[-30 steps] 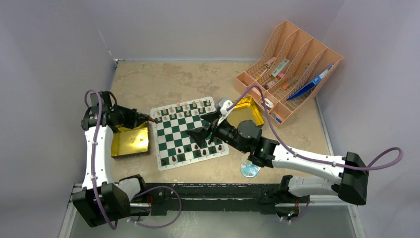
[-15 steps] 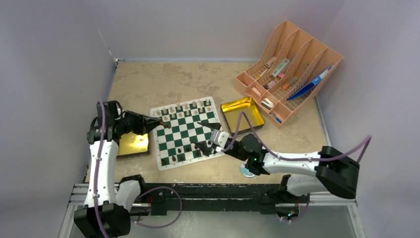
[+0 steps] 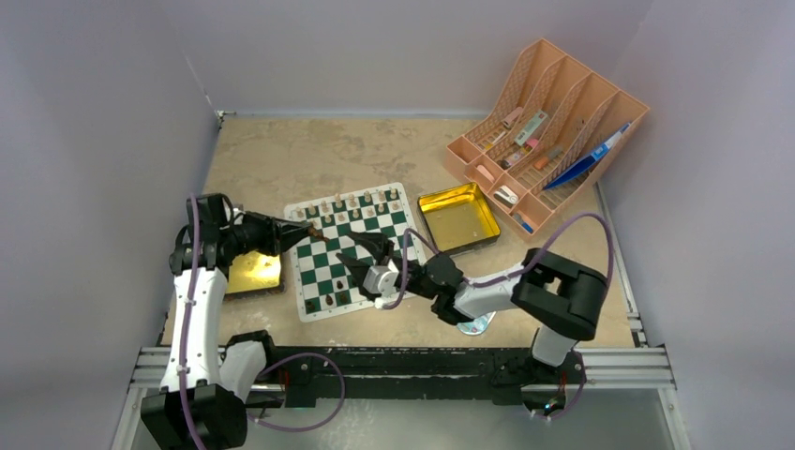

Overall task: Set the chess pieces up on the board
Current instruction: Pick up the chess piece from the storage box.

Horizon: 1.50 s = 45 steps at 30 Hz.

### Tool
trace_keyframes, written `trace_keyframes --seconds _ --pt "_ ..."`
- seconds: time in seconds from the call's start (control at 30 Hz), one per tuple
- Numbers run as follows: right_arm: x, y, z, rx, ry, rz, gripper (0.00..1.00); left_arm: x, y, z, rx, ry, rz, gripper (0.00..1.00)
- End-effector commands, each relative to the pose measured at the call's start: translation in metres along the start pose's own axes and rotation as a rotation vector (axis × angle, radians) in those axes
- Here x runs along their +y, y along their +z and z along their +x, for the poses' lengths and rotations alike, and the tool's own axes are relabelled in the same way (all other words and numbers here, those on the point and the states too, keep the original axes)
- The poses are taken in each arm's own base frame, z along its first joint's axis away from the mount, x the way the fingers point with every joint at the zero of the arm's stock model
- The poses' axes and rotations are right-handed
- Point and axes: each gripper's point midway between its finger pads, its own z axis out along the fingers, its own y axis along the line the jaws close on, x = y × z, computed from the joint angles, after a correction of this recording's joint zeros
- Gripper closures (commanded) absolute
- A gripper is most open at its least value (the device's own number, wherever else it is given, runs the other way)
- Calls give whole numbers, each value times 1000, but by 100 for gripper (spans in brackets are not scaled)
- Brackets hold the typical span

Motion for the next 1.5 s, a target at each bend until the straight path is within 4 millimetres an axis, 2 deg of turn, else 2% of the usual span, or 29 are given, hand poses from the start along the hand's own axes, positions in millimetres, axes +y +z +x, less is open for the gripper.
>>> trace_keyframes --seconds 0.0,0.23,0.5,0.87,1.13,1.47 --pt "-34 11 -42 -193 -111 134 46 -17 -6 15 72 -39 65 100" --pt "-42 11 -35 -220 -129 240 47 -11 -2 14 95 -37 79 100" --pt "-49 17 -33 -235 -125 289 48 -14 -2 14 88 -25 87 100" --pt "-62 16 -44 -258 -101 334 50 -11 -2 11 65 -20 77 100" --pt "-77 16 -62 -296 -95 369 50 -6 1 8 60 -29 66 100" --pt "-79 20 -72 -326 -92 361 52 2 7 4 64 -40 52 100"
